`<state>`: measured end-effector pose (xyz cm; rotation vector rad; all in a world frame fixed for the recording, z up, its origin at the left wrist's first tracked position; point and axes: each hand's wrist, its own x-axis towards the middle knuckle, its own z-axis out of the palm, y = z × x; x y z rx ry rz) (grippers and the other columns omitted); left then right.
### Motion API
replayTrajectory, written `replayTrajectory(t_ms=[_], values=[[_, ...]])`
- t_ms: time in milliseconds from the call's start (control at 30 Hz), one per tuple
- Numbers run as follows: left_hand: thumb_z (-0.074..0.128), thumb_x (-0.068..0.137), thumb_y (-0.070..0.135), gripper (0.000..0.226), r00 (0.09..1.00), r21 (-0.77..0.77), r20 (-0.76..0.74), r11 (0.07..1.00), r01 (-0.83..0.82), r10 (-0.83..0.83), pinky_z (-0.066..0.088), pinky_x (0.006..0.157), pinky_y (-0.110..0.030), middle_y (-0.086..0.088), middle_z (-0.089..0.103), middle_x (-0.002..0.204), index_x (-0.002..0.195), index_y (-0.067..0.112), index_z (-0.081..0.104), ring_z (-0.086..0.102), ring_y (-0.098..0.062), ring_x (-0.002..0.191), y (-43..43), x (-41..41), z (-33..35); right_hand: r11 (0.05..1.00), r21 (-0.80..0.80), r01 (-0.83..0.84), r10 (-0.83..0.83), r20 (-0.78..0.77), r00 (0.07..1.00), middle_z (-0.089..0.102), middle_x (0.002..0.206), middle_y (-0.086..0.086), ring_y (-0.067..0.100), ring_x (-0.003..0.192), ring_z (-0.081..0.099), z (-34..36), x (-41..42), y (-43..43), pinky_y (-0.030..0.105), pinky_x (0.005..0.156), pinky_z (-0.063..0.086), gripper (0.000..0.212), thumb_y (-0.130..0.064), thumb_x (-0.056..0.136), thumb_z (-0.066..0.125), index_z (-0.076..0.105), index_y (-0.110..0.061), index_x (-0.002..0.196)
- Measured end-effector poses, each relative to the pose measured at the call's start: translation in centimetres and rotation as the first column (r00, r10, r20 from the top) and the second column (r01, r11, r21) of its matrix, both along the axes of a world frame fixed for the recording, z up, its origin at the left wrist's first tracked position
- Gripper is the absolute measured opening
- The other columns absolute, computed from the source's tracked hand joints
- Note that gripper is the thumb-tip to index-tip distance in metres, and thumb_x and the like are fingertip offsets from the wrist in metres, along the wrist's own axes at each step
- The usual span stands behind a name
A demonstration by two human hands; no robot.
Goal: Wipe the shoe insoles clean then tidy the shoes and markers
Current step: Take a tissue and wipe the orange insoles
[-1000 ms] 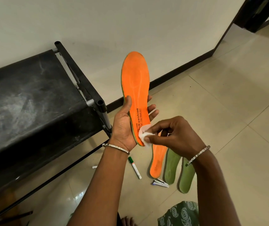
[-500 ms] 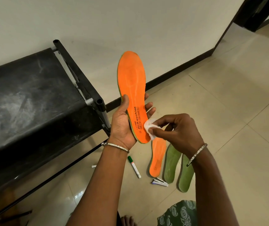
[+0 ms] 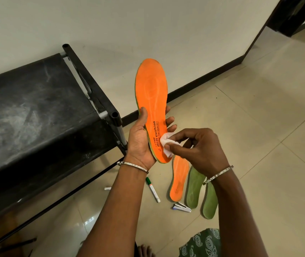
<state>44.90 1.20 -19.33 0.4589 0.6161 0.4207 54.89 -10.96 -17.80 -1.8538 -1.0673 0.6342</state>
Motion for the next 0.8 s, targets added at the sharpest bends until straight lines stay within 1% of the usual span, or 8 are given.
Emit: replayTrajectory(t_ms=[67,133,300,467,567,667,733,800], values=[[0.038,0.098,0.063,0.072,1.0,-0.014,0.003,1.0,-0.005,0.005,0.058,0.079,-0.037,-0.011,0.063,0.118,0.145,0.009,0.049,0.065,-0.023,0.092,0.0,0.1,0.0,0.988,-0.011,-0.157,0.154,-0.141,0.978,0.075,0.08,-0.008,0.02,0.051,0.06,0.4,-0.5,-0.1,0.024,0.05,0.047,0.015,-0.027,0.077,0.083,0.08,-0.018,0.089],[0.038,0.098,0.062,0.072,1.0,-0.008,0.0,1.0,-0.018,0.018,0.059,0.079,-0.036,-0.012,0.06,0.123,0.145,0.008,0.049,0.065,-0.023,0.093,0.1,0.1,0.0,0.982,-0.008,-0.191,0.186,-0.186,0.965,0.075,0.079,-0.006,0.018,0.05,0.059,0.6,-0.3,-0.2,0.019,0.051,0.045,0.015,-0.024,0.077,0.083,0.08,-0.017,0.089],[0.031,0.1,0.062,0.061,1.0,0.022,-0.022,1.0,-0.008,0.009,0.056,0.081,-0.041,-0.006,0.072,0.107,0.124,0.016,0.064,0.071,-0.02,0.086,0.0,0.1,-0.2,0.994,0.032,0.105,-0.108,0.115,0.987,0.075,0.085,-0.013,0.015,0.054,0.058,0.2,-0.8,0.5,0.025,0.052,0.049,0.012,-0.033,0.079,0.081,0.079,-0.026,0.089],[0.034,0.095,0.07,0.08,1.0,0.029,-0.004,0.999,-0.017,0.017,0.06,0.078,-0.036,-0.011,0.065,0.118,0.143,0.009,0.051,0.067,-0.022,0.09,0.1,0.1,0.0,0.974,-0.005,-0.225,0.219,-0.216,0.952,0.075,0.075,-0.003,0.018,0.048,0.057,0.9,-0.6,0.0,0.023,0.052,0.047,0.015,-0.024,0.078,0.083,0.081,-0.016,0.09],[0.03,0.092,0.075,0.085,1.0,0.024,-0.012,0.999,0.022,-0.022,0.059,0.081,-0.041,-0.01,0.067,0.111,0.143,0.012,0.053,0.068,-0.022,0.089,0.1,0.2,-0.1,0.999,-0.017,-0.043,0.043,-0.035,0.998,0.074,0.08,-0.011,0.012,0.048,0.054,0.4,-0.4,0.1,0.019,0.05,0.043,0.014,-0.031,0.078,0.081,0.08,-0.022,0.09],[0.027,0.092,0.075,0.083,0.999,0.043,-0.036,0.999,0.001,0.0,0.056,0.088,-0.046,-0.008,0.063,0.127,0.144,0.014,0.051,0.068,-0.02,0.097,0.3,0.4,-0.5,0.987,0.022,0.162,-0.163,0.174,0.971,0.07,0.079,-0.02,0.006,0.051,0.055,0.0,-1.1,0.9,0.014,0.049,0.04,0.011,-0.037,0.079,0.08,0.078,-0.032,0.088],[0.028,0.092,0.076,0.085,0.999,0.034,-0.041,0.999,0.014,-0.013,0.058,0.082,-0.042,-0.009,0.062,0.127,0.145,0.014,0.05,0.069,-0.02,0.095,0.4,0.3,-0.5,0.995,0.035,0.089,-0.091,0.074,0.993,0.071,0.078,-0.02,0.007,0.049,0.056,0.3,-1.4,1.1,0.018,0.051,0.045,0.009,-0.032,0.079,0.081,0.078,-0.031,0.087],[0.031,0.091,0.077,0.086,0.999,0.009,-0.031,0.999,0.031,-0.031,0.059,0.079,-0.039,-0.011,0.067,0.113,0.143,0.012,0.052,0.07,-0.022,0.09,0.3,0.3,-0.5,0.995,0.016,-0.099,0.1,-0.127,0.987,0.071,0.069,-0.017,0.009,0.044,0.055,1.0,-1.3,0.6,0.019,0.051,0.045,0.01,-0.024,0.079,0.082,0.08,-0.021,0.089]])
